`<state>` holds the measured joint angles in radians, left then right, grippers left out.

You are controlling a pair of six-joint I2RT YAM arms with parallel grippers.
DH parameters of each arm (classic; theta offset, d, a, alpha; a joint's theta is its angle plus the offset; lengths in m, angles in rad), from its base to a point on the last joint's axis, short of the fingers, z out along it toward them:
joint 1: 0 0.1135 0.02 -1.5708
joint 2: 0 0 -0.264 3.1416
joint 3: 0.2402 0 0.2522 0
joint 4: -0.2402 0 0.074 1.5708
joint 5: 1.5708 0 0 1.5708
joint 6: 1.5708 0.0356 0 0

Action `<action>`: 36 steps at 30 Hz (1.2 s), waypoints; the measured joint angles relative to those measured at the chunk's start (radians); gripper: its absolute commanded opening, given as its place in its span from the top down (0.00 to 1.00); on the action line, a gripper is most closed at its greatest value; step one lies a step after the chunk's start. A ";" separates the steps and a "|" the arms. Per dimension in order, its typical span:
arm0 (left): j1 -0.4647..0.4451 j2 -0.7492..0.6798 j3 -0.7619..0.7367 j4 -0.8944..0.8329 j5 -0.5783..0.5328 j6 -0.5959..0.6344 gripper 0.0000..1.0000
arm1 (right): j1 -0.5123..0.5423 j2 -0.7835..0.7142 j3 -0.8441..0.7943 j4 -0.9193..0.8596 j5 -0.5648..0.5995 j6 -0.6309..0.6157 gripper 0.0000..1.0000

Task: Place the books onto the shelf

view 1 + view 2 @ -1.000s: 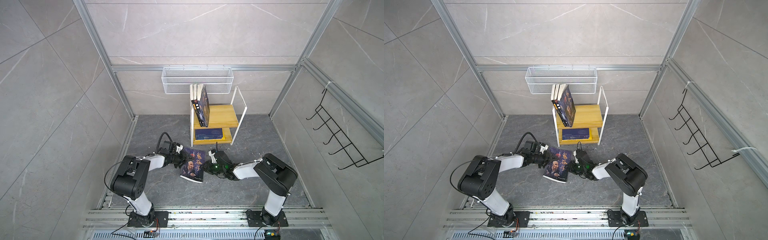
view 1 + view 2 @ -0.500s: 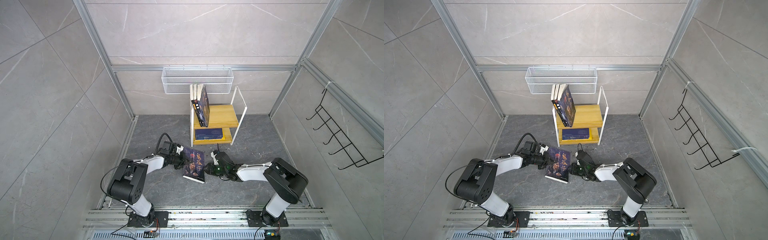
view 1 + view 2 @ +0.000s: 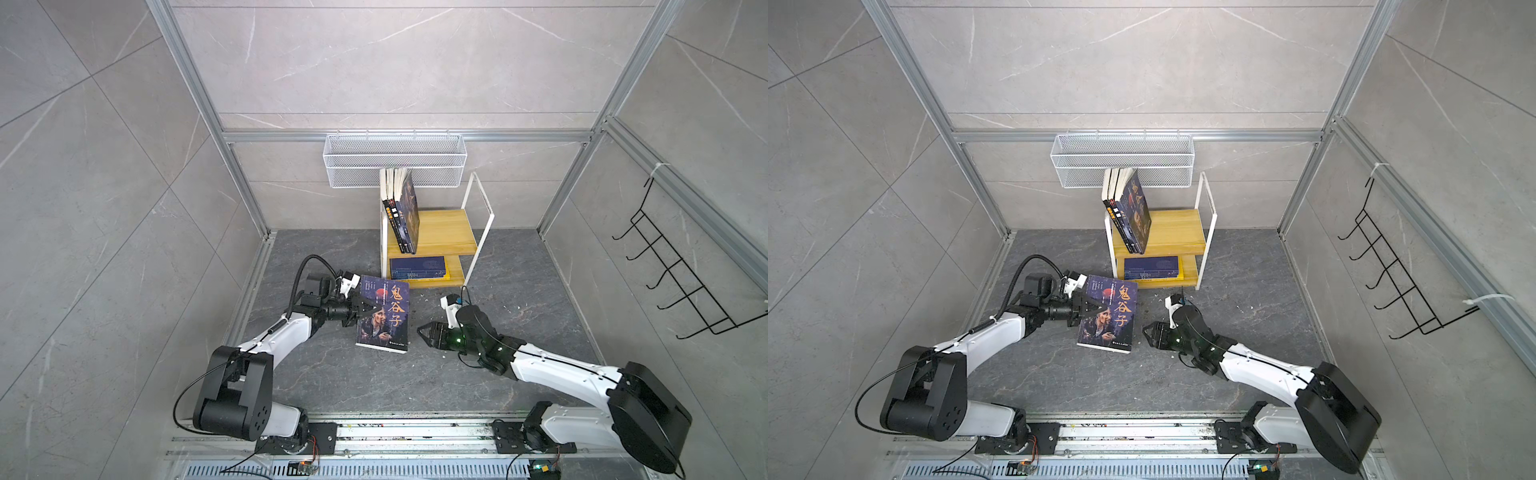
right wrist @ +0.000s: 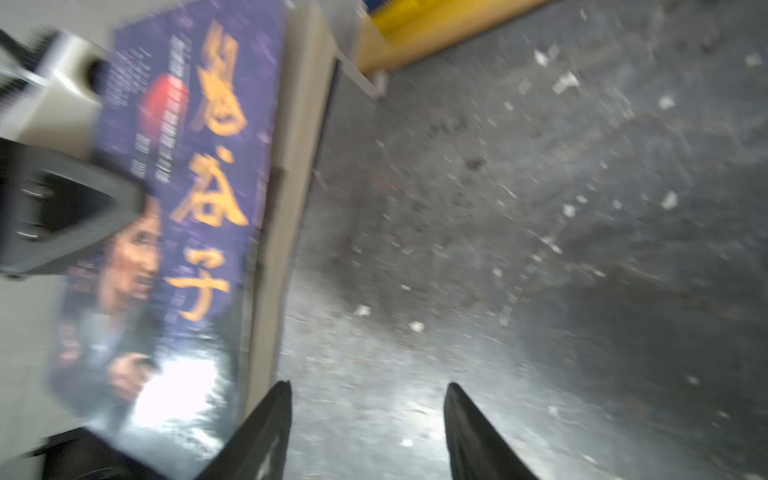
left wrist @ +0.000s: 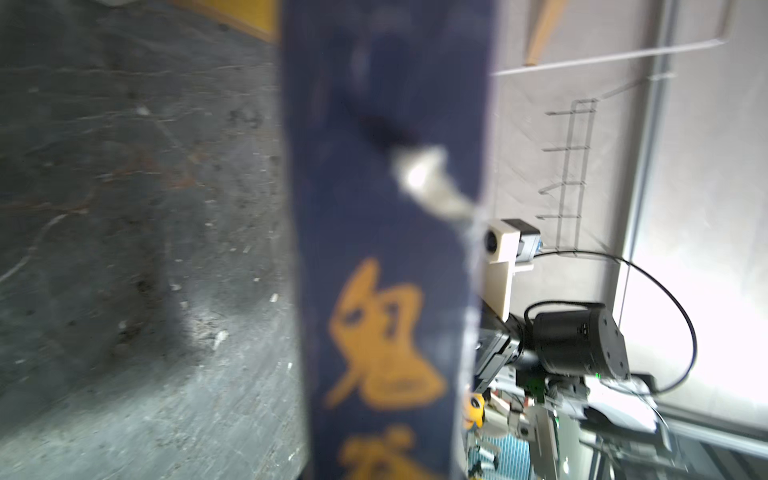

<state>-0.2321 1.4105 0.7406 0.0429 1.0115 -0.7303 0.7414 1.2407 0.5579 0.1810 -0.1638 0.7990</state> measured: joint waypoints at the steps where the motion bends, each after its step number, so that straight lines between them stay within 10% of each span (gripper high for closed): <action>1: 0.006 -0.011 0.000 0.003 0.021 0.008 1.00 | 0.000 -0.020 0.009 0.000 -0.008 0.002 0.36; 16: 0.064 -0.111 0.063 0.021 0.280 0.099 1.00 | 0.033 0.133 0.253 0.139 -0.165 0.061 0.34; 21: 0.071 -0.112 0.063 0.029 0.296 0.110 1.00 | 0.035 0.182 0.278 0.227 -0.232 0.061 0.85; 22: 0.077 -0.112 0.063 0.029 0.292 0.116 0.83 | 0.032 0.185 0.279 0.241 -0.247 0.060 1.00; 24: 0.089 -0.111 0.063 0.026 0.297 0.132 0.49 | 0.032 0.185 0.296 0.243 -0.268 0.038 1.00; 28: 0.113 -0.118 0.076 -0.035 0.313 0.222 0.21 | 0.034 0.181 0.332 0.149 -0.286 -0.054 1.00; 36: 0.251 -0.121 0.240 -0.444 0.297 0.687 0.14 | 0.035 0.105 0.382 -0.193 -0.298 -0.414 1.00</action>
<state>0.0185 1.2900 0.9802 -0.4011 1.3087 -0.0429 0.7769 1.3457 0.9401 -0.0120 -0.4618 0.3847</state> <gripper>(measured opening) 0.845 0.141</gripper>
